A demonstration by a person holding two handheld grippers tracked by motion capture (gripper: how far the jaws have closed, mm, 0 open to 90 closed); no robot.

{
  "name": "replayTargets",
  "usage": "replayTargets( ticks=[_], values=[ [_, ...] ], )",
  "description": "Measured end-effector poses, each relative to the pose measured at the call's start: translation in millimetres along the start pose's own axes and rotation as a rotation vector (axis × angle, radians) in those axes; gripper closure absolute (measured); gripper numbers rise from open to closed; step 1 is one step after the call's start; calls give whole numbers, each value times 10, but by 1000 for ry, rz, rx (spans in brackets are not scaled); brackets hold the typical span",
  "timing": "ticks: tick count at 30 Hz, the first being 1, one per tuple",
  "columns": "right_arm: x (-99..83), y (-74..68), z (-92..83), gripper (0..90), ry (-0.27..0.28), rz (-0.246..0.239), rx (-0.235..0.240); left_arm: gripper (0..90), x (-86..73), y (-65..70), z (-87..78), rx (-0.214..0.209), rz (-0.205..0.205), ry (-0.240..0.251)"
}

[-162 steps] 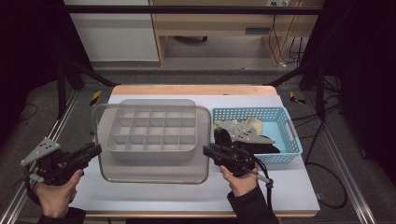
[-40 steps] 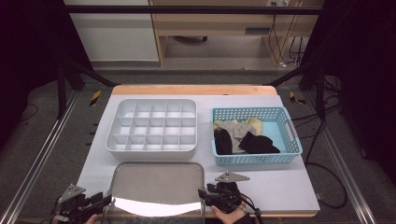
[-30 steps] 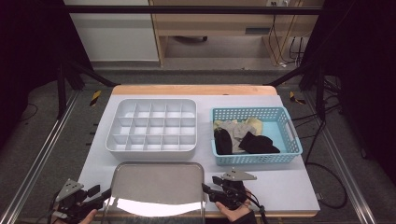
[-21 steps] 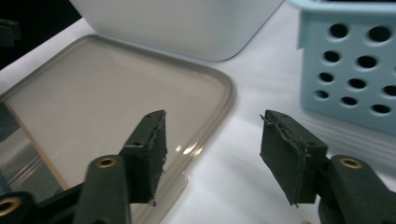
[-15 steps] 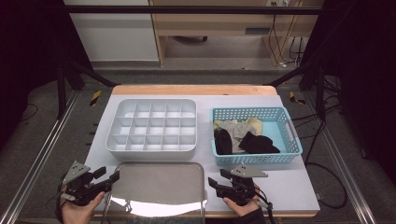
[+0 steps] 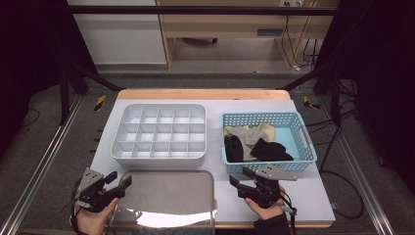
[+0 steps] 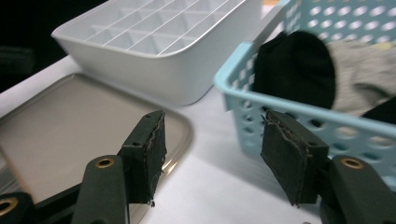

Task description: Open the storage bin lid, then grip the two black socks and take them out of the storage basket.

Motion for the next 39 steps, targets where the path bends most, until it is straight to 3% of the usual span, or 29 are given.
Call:
replayTargets(
  ticks=[8, 13, 24, 32, 39],
  values=[
    [188, 165, -152, 385, 66, 14, -49, 394, -74, -58, 24, 4, 18, 4],
    [239, 202, -144, 362, 55, 6, -51, 390, -72, -96, 10, 10, 6, 16],
    [436, 382, 52, 360, 26, -5, -119, 392, -84, -140, 48, 6, -6, -6],
    [564, 450, 199, 378, 24, 1, -124, 393, -85, -136, 39, 5, -5, -7],
    [633, 473, 410, 428, -18, -4, -113, 395, -82, -134, 32, 6, -3, -7]
  ],
)
Point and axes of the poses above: each handheld gripper's, and its own axes: z roughly forward along the jaws, x roughly out of its top, y roughly to its right, the point moved 3 cm from there along z, roughly forward along the jaws, and after that the axes turned 7 degrees about x, right-handed, at the moved point
